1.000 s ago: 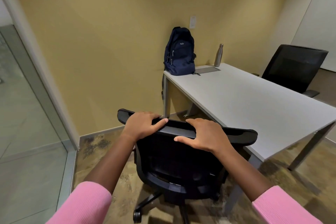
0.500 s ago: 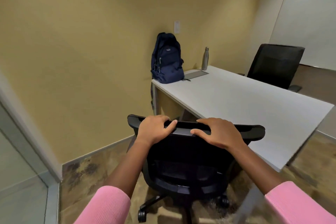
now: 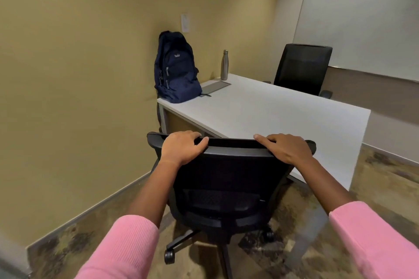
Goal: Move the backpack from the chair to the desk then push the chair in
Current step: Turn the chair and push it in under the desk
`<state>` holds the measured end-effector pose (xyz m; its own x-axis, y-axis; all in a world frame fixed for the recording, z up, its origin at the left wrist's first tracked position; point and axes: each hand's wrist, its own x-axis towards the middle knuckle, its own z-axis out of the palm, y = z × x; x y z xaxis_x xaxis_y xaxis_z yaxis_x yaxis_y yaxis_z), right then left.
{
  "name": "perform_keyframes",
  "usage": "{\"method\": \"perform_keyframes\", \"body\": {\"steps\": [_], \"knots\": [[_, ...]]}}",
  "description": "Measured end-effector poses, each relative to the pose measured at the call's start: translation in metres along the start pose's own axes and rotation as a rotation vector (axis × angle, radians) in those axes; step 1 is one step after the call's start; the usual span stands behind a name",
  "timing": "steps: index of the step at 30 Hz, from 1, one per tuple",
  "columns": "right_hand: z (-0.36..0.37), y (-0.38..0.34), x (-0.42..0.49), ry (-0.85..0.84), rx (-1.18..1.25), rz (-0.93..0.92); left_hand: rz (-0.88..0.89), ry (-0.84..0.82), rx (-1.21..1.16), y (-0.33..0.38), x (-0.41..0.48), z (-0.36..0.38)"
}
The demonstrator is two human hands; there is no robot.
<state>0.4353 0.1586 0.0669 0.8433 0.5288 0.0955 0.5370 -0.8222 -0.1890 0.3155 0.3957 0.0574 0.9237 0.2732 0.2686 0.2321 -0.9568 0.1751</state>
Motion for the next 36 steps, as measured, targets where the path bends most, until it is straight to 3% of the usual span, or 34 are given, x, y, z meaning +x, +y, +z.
{"method": "perform_keyframes", "body": {"steps": [20, 36], "knots": [[0.031, -0.092, 0.073, -0.035, 0.056, 0.010, 0.163, -0.187, -0.050, -0.116, 0.113, 0.001], [0.056, -0.194, 0.088, 0.070, 0.015, 0.301, 0.421, -0.170, -0.114, -0.205, 0.161, -0.001]]}}
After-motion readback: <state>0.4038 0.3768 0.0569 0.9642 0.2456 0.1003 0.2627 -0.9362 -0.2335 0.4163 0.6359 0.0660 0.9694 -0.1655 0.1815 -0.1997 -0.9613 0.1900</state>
